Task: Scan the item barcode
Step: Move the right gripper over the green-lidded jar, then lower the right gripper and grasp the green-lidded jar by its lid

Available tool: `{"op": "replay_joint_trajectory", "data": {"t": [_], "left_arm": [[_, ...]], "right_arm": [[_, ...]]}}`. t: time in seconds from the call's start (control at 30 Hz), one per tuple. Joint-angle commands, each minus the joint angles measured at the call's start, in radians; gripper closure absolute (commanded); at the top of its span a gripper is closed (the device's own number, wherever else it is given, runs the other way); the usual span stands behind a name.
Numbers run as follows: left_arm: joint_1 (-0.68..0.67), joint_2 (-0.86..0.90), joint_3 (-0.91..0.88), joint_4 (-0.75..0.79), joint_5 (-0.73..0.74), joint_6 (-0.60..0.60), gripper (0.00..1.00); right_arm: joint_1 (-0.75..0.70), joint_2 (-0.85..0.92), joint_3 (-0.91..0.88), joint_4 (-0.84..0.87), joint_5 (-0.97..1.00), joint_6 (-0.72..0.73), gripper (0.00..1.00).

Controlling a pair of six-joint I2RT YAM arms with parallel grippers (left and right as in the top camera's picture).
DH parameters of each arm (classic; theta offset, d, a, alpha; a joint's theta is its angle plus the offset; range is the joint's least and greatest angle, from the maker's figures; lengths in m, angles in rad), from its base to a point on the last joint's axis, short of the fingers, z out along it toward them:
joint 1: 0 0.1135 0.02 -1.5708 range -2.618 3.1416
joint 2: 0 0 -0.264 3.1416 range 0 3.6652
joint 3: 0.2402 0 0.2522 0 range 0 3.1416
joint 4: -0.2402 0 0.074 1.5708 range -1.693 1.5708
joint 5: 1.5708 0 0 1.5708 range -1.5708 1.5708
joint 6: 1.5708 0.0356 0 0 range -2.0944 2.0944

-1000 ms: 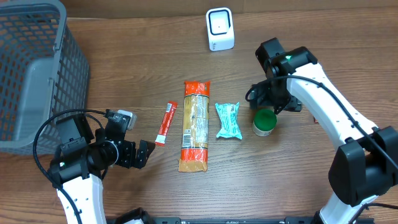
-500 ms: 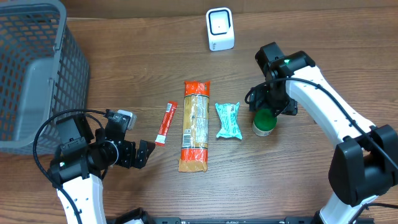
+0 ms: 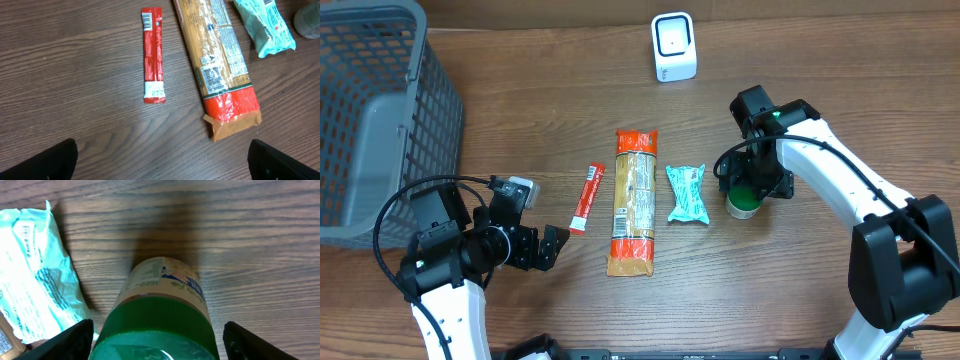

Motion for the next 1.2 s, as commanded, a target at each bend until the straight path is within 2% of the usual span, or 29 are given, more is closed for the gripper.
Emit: {"op": "replay_joint_trajectory", "data": {"t": [0.0, 0.37, 0.63, 1.03, 1.17], "left_arm": [[0.008, 0.004, 0.014, 0.001, 0.001, 0.019, 0.00], [0.008, 0.004, 0.014, 0.001, 0.001, 0.019, 0.00], [0.008, 0.004, 0.014, 0.001, 0.001, 0.019, 0.00], [0.008, 0.004, 0.014, 0.001, 0.001, 0.019, 0.00], [0.008, 0.004, 0.014, 0.001, 0.001, 0.019, 0.00]], "right_arm": [[0.002, 0.002, -0.006, 0.003, -0.006, 0.002, 0.16], [0.002, 0.002, -0.006, -0.010, -0.006, 0.084, 0.29], [0.002, 0.002, -0.006, -0.023, -0.007, 0.087, 0.29], [0.002, 0.002, -0.006, -0.025, -0.043, 0.241, 0.34], [0.002, 0.002, -0.006, -0.018, -0.041, 0.241, 0.29]]}}
